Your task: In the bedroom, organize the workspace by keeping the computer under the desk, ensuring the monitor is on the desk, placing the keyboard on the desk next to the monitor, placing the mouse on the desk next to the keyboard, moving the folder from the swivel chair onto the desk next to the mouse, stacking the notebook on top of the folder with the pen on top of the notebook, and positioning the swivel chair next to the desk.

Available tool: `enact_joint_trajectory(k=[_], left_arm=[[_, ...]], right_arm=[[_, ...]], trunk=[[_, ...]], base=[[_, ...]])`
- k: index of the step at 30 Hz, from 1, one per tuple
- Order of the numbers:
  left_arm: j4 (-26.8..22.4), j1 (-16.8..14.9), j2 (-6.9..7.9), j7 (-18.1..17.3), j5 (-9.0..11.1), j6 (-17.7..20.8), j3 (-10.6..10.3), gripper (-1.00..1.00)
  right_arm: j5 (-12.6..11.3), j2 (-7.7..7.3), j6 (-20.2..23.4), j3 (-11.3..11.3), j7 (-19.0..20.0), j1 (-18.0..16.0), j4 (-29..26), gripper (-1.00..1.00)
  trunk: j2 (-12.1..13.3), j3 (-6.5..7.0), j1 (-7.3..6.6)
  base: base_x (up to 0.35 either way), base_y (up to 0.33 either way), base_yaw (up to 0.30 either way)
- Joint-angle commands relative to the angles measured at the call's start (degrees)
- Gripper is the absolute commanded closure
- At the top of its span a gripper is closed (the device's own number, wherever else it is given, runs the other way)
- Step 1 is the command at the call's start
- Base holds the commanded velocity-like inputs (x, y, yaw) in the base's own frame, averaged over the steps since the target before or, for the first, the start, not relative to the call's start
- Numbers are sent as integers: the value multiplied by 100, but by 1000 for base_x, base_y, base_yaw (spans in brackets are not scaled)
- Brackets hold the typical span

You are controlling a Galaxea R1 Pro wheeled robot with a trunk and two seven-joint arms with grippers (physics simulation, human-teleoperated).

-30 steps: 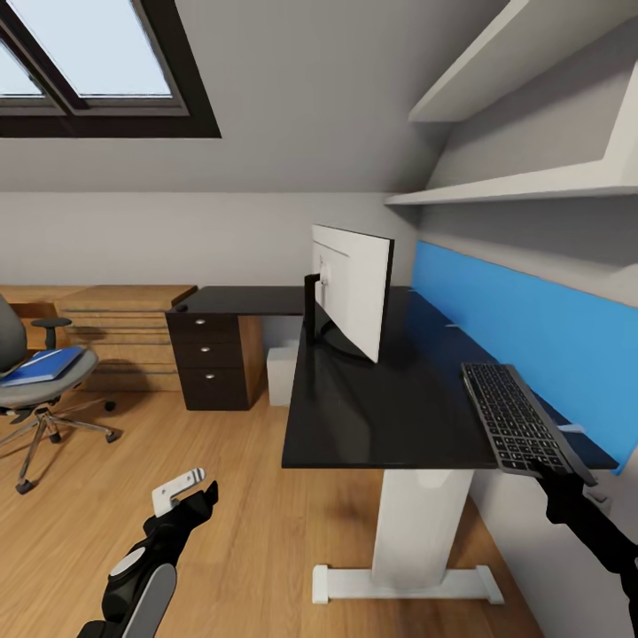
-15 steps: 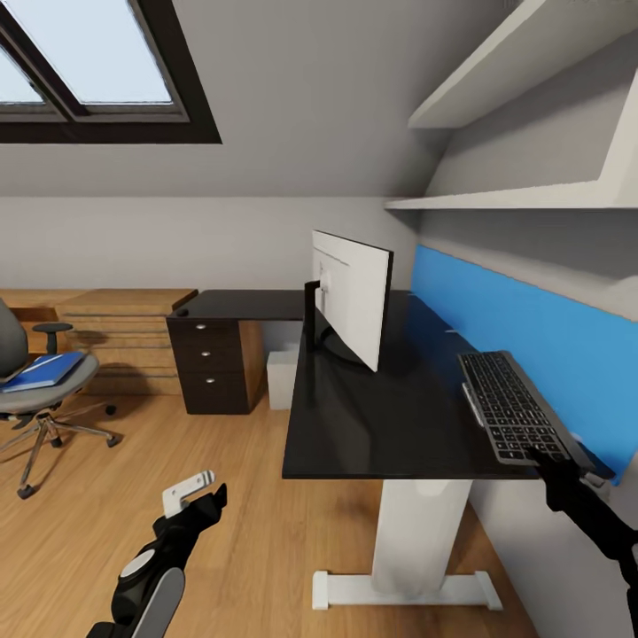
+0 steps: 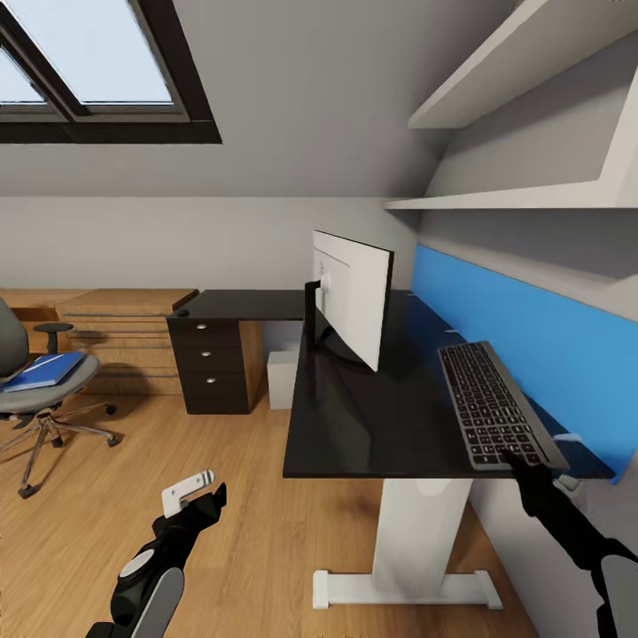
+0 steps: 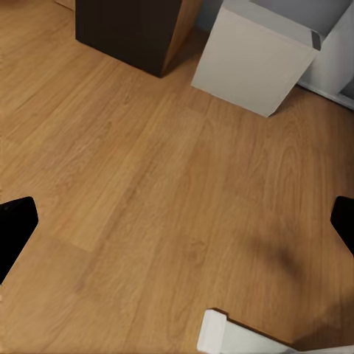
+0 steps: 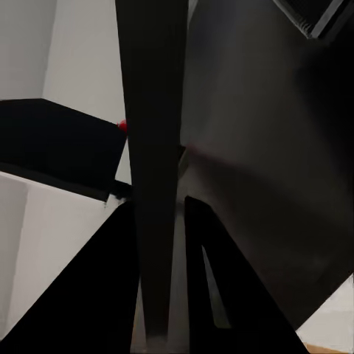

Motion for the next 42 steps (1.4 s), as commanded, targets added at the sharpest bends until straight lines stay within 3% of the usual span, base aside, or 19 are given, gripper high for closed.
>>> enact_joint_trajectory(k=[1,7,25,30,36,42], left_arm=[[-8,-4,6,54,49,9,-13,-100],[-8,-4,6,54,49,9,-17,-100],[-8,-4,6,54,54,9,-18,-100],[-7,-4,6,54,51,9,-24,-100],[-8,-4,6,54,49,9,-26,-100],[-8,-4,6,54,49,9,-27,-100]], right_arm=[[-13,42,40,-15,35,31,-56,100],[-26,107,43,-15,43,208,-384,100],[-19,221,53,27,52,294,-608,100],[-14,219,57,386,59,310,-616,100],[-21,221,57,558,60,315,-605,100],[-21,216,66,1169,61,316,-574,100]], trunk=[[-3,-6,-2],[-3,-6,-2],[-3,-6,-2],[-3,-6,-2],[-3,-6,-2],[-3,-6,-2]], base=[[-158,113,0],[-244,157,0],[-294,172,0],[-198,273,0],[-114,311,0],[-38,317,0]])
